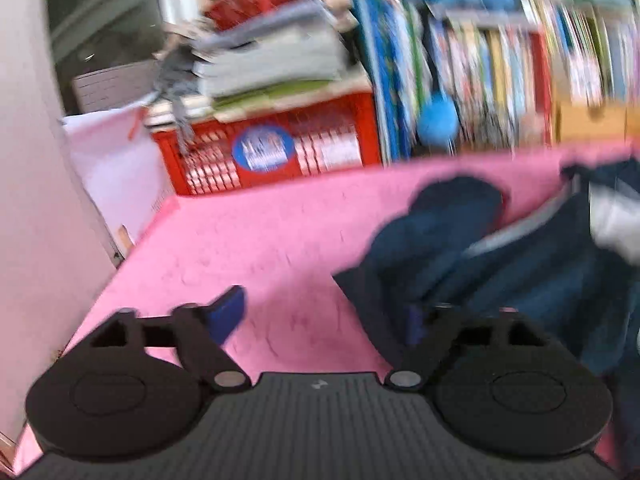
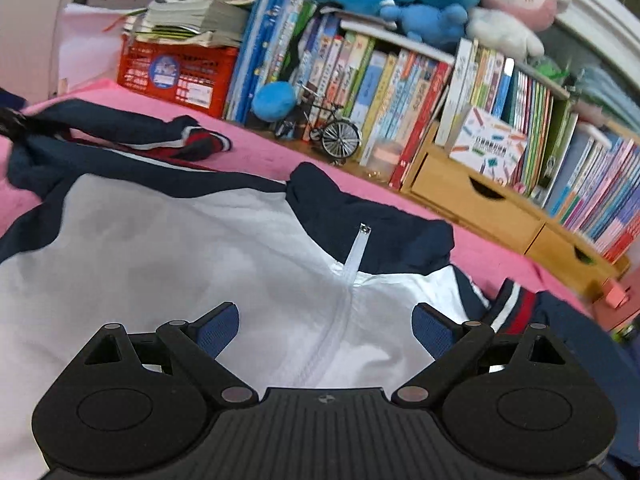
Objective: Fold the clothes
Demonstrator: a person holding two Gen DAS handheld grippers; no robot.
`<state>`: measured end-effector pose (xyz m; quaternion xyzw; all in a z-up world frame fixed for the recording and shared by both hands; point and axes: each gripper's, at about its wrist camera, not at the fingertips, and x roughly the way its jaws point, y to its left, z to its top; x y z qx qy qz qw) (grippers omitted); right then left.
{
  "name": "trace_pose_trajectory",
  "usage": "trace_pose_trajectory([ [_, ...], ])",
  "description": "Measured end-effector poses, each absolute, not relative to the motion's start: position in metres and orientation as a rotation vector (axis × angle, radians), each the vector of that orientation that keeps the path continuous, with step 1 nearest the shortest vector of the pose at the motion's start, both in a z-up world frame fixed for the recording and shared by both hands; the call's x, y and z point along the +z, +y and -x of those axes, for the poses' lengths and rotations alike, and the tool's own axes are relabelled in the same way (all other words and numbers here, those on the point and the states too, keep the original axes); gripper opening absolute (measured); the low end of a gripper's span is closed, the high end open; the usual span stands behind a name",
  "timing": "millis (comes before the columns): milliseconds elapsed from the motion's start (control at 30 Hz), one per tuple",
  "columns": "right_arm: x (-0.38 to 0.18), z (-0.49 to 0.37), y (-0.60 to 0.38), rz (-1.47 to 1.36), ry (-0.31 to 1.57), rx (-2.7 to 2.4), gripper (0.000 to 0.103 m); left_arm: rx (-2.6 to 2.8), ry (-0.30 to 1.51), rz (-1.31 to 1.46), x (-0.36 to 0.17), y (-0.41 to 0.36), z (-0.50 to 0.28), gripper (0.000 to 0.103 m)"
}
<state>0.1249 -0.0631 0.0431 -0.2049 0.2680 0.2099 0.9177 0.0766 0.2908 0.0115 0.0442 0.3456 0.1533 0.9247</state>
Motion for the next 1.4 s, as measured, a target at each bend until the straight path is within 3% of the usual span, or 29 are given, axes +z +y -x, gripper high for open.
trace_pose_trajectory([
  [167,0.055,-0.149,-0.051,0.274,0.592,0.491,0.094,0.29,0.693,-0.063,0.019,0.3,-0.068,0.091],
  [300,0.081,-0.194,-0.024,-0.032,0.684,0.639,0.098,0.271,0.699,-0.076,-0.001,0.293,-0.057,0.091],
  [400,0.085,-0.242,0.031,-0.217,0.82,0.724,0.098,0.256,0.657,-0.031,-0.006,0.293,-0.043,0.091],
  [533,0.073,-0.287,0.124,-0.263,0.934,0.755,0.102,0.213,0.589,0.011,-0.001,0.297,-0.017,0.091],
  [600,0.08,-0.289,0.161,-0.249,0.947,0.826,0.073,0.202,0.565,0.036,0.001,0.303,-0.004,0.092],
  [633,0.087,-0.284,0.177,-0.237,0.942,0.893,0.037,0.2,0.554,0.051,0.001,0.307,0.001,0.092],
  [667,0.093,-0.279,0.193,-0.225,0.936,0.96,0.03,0.198,0.544,0.066,0.002,0.31,0.007,0.093],
  [700,0.1,-0.274,0.209,-0.212,0.929,1.026,0.03,0.196,0.534,0.08,0.002,0.314,0.012,0.094],
  [833,0.126,-0.252,0.274,-0.16,0.894,1.292,0.03,0.19,0.497,0.142,0.004,0.328,0.033,0.094],
  [900,0.141,-0.233,0.286,-0.106,0.821,1.367,0.053,0.21,0.498,0.196,0.003,0.338,0.035,0.095],
  [933,0.149,-0.221,0.286,-0.071,0.767,1.383,0.08,0.219,0.502,0.23,0.002,0.344,0.034,0.095],
  [967,0.155,-0.21,0.284,-0.032,0.72,1.383,0.091,0.229,0.505,0.265,0.002,0.349,0.034,0.095],
  [1167,0.144,-0.208,0.241,0.269,0.595,0.99,0.091,0.308,0.488,0.386,0.0,0.374,0.026,0.095],
  [1400,0.089,-0.196,0.179,0.439,0.68,0.937,0.09,0.483,0.463,0.302,0.01,0.394,-0.008,0.095],
])
